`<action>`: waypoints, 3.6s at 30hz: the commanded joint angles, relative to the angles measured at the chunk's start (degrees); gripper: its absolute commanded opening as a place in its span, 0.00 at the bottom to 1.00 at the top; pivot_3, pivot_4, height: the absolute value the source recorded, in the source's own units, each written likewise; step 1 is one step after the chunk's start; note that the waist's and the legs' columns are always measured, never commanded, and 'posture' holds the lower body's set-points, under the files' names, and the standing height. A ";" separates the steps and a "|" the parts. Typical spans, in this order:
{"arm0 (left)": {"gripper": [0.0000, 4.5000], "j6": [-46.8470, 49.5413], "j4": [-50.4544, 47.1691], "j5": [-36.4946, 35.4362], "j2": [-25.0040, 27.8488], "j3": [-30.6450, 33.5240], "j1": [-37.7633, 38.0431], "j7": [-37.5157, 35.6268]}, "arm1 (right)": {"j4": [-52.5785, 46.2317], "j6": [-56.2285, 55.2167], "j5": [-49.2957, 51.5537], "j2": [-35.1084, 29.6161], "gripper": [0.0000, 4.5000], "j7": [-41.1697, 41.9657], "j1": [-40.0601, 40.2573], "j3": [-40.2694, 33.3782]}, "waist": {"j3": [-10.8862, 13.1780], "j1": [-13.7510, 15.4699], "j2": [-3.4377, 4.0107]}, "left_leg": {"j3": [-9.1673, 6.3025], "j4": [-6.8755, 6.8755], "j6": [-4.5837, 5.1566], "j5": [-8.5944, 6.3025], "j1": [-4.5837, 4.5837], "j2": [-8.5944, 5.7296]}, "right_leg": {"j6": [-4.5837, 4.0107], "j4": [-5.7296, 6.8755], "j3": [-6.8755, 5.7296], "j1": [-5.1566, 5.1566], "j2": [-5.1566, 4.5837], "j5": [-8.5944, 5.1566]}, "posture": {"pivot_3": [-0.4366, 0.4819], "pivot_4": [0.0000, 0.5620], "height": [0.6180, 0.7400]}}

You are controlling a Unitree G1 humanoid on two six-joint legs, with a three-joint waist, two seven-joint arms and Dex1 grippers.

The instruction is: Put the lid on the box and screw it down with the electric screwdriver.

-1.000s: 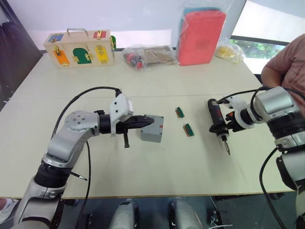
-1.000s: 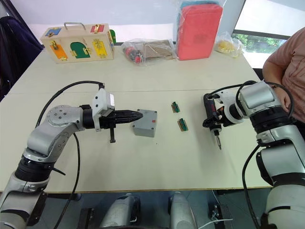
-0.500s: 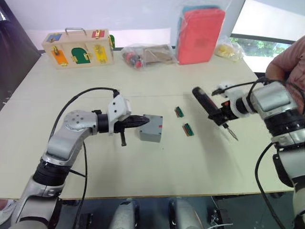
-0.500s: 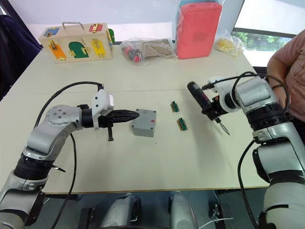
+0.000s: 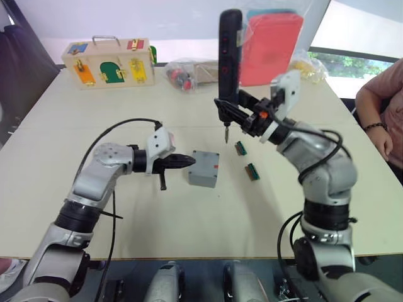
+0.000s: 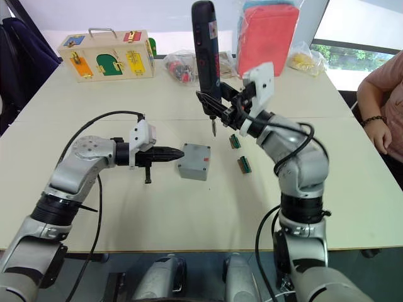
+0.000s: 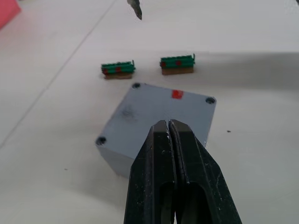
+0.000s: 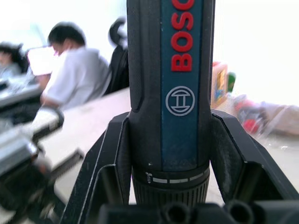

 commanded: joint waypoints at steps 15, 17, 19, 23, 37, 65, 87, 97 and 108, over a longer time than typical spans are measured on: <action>0.00 -5.90 9.13 5.41 -5.71 -2.19 -2.04 0.48 | 13.47 -33.98 -9.78 6.45 0.40 -2.12 9.48 8.82 | 0.00 -0.10 0.00 | -0.07 -0.06 -0.07 0.05 0.07 0.04 | 0.00 0.06 -0.01 -0.01 0.09 0.00 | 0.48 0.27 0.92; 0.00 -5.90 9.11 5.48 -5.72 -2.13 -2.01 0.37 | 13.80 -34.43 -9.73 6.23 0.40 -2.46 9.53 8.61 | 0.00 -0.18 0.00 | -0.07 -0.06 -0.07 0.04 0.07 0.04 | 0.00 0.06 -0.01 -0.01 0.09 0.00 | 0.48 0.27 0.92; 0.00 -5.75 8.99 5.44 -5.64 -2.04 -1.95 0.24 | 13.78 -34.46 -9.54 5.96 0.40 -2.68 9.47 8.44 | 0.00 -0.20 0.00 | -0.09 -0.06 -0.07 0.04 0.08 0.05 | 0.00 0.06 -0.01 -0.01 0.09 0.00 | 0.48 0.27 0.92; 0.00 -5.70 8.99 5.49 -5.59 -2.06 -1.84 0.15 | 12.49 -34.11 -8.94 5.37 0.40 -2.99 9.26 8.06 | 0.00 -0.20 0.00 | -0.09 -0.06 -0.07 0.05 0.08 0.05 | 0.00 0.06 -0.01 -0.01 0.09 0.00 | 0.48 0.27 0.92; 0.00 -5.73 9.54 5.79 -6.27 -2.33 -2.00 0.02 | 5.38 -28.61 -5.11 4.39 0.40 -4.43 9.51 8.73 | -0.01 -0.11 0.00 | -0.10 -0.06 -0.07 0.04 0.08 0.05 | 0.00 0.07 -0.01 -0.01 0.09 0.00 | 0.48 0.27 0.92; 0.00 -4.53 7.93 5.68 -5.84 -2.14 -1.28 0.08 | 11.75 -33.52 -6.64 4.69 0.40 -3.31 10.51 10.47 | -0.02 -0.16 -0.01 | -0.10 -0.06 -0.07 0.05 0.11 0.05 | 0.00 0.08 -0.01 0.00 0.09 0.00 | 0.48 0.27 0.92; 0.00 -4.04 7.49 5.90 -5.83 -2.39 -0.68 0.00 | 13.48 -24.53 -7.37 2.81 0.40 -4.47 14.34 12.33 | -0.31 -0.15 -0.05 | -0.13 -0.07 -0.06 0.04 0.23 0.05 | 0.00 0.07 -0.01 0.17 0.10 -0.01 | 0.48 0.27 0.92; 0.00 -3.92 7.15 6.67 -5.92 -2.83 -0.20 -0.23 | 14.22 -19.60 -10.82 1.38 0.40 -7.28 16.05 14.52 | -0.81 -0.05 -0.23 | -0.16 -0.26 0.04 -0.03 1.21 0.05 | 0.01 -0.17 -0.04 1.20 0.10 -0.09 | 0.48 0.27 0.92; 0.00 -3.90 7.57 7.38 -6.05 -2.97 -0.15 -0.43 | 14.33 -18.69 -10.94 1.76 0.40 -8.59 16.67 14.53 | -1.43 0.02 -0.46 | -0.20 -0.26 0.05 -0.03 1.20 0.06 | 0.00 -0.18 -0.04 1.21 0.10 -0.09 | 0.48 0.27 0.92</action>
